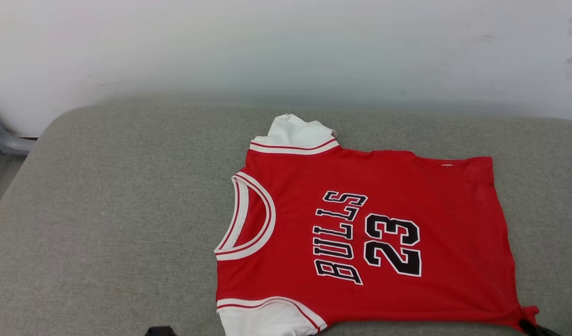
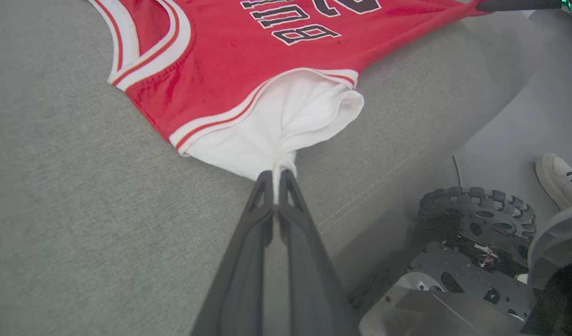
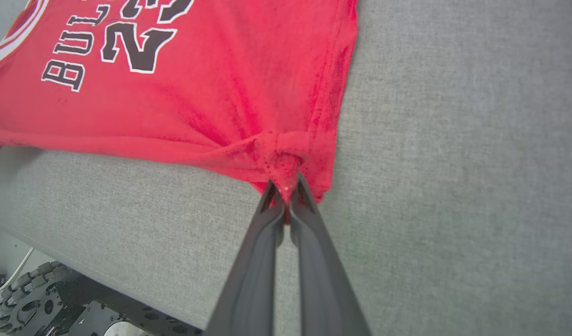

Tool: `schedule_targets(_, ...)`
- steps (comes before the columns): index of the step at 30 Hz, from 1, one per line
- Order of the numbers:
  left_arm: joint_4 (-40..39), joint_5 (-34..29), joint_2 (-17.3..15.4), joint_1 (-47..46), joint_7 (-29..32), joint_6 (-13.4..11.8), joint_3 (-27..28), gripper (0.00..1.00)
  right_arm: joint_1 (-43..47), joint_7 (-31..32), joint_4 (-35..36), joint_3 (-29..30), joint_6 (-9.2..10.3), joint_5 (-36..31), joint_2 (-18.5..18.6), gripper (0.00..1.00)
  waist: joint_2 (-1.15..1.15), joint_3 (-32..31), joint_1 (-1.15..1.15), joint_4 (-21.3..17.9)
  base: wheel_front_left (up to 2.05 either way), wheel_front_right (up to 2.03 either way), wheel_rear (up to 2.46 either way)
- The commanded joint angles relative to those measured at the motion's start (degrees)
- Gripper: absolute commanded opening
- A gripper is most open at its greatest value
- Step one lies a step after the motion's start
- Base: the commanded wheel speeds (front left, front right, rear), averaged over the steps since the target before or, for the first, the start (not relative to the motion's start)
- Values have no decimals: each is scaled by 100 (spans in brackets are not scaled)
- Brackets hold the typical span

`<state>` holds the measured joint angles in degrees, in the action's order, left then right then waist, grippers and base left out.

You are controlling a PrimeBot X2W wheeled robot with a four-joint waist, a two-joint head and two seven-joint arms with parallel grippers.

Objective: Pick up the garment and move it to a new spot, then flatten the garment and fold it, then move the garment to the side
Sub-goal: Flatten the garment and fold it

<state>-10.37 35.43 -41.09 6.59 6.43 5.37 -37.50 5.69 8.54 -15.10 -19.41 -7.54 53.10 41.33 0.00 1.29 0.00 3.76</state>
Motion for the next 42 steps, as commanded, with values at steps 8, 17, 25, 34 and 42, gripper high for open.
schedule_targets(8, -10, -85, -5, -755, -187, -97, 412, 0, -357, 138, 322, 365, 10, -459, -191, 0, 0, 296, 0, -97, 0, 0, 0)
schedule_targets(17, 408, -140, 130, -1854, -131, 63, 506, 0, -1211, 436, 235, 639, 10, -953, -587, 0, 0, 946, 0, -271, 0, 0, 0)
schedule_targets(25, 1126, -103, 300, -2659, -138, 162, 354, 0, -1669, 729, 32, 602, 10, -1269, -764, 0, 0, 1280, 0, -329, 0, 0, 0)
schedule_targets(34, 2301, 4, 599, -3237, -148, 200, -100, 39, -2055, 972, -358, 530, 11, -1522, -915, 38, 0, 1443, 0, -351, 0, 0, 0)
schedule_targets(42, 3026, 66, 1009, -3238, -584, -111, 13, 100, -2088, 817, -564, 525, 10, -1678, -1072, 100, 0, 1182, 0, -356, 0, 0, 0)
